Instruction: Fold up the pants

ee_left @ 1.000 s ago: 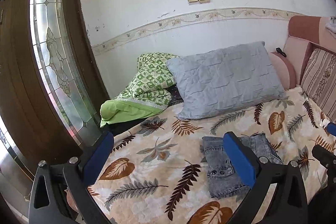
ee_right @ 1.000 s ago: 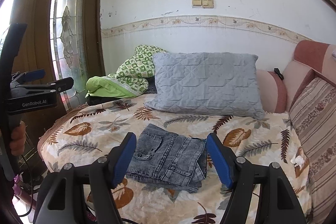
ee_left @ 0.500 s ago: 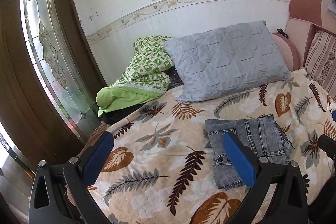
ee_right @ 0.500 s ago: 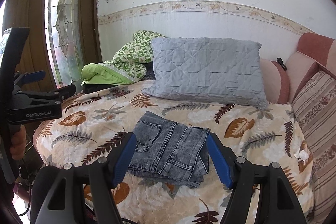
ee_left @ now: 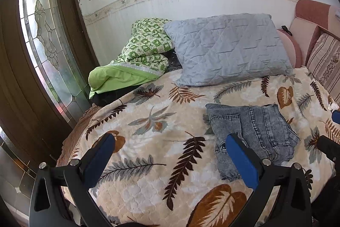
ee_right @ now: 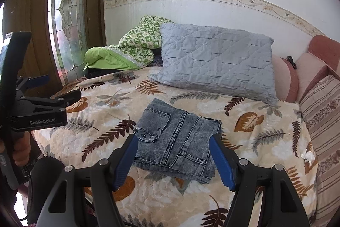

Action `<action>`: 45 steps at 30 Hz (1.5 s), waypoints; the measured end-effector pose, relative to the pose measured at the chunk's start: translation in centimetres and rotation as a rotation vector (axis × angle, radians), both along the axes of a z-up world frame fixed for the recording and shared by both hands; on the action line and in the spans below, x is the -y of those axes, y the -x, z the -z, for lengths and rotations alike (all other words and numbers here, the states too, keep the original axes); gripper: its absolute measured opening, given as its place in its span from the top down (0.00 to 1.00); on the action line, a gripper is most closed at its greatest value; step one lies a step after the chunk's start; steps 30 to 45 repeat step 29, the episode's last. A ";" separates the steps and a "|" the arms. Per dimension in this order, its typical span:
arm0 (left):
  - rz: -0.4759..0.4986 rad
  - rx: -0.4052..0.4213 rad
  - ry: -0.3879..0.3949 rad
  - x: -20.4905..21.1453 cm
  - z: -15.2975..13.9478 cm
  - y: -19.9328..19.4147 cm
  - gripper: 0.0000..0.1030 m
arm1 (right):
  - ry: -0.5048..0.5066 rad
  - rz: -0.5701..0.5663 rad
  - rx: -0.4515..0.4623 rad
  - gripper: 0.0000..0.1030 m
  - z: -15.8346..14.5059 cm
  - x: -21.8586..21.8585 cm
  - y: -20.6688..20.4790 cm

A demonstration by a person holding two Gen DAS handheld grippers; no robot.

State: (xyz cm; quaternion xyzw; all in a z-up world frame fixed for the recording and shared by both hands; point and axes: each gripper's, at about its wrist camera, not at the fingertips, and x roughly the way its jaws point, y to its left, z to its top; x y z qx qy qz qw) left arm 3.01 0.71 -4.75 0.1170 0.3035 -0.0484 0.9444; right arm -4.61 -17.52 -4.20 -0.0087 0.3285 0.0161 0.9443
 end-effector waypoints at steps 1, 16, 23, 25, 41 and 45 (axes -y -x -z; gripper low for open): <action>-0.003 -0.004 0.003 -0.2 0.2 -0.2 0.00 | 0.002 -0.005 -0.004 0.29 0.1 -0.3 -0.2; -0.001 -0.058 0.009 -0.5 2.2 -2.3 0.00 | -0.018 -0.025 -0.059 0.29 2.3 -0.8 -2.7; 0.020 -0.086 -0.005 1.0 3.2 -3.5 0.00 | -0.047 -0.001 -0.081 0.29 3.6 0.7 -3.7; 0.038 -0.086 0.002 1.6 3.3 -3.8 0.00 | -0.052 0.007 -0.086 0.29 4.0 1.2 -4.1; 0.085 -0.106 0.033 2.6 3.9 -4.9 0.00 | -0.057 0.030 -0.095 0.29 4.8 2.8 -4.9; 0.085 -0.106 0.033 2.6 3.9 -4.9 0.00 | -0.057 0.030 -0.095 0.29 4.8 2.8 -4.9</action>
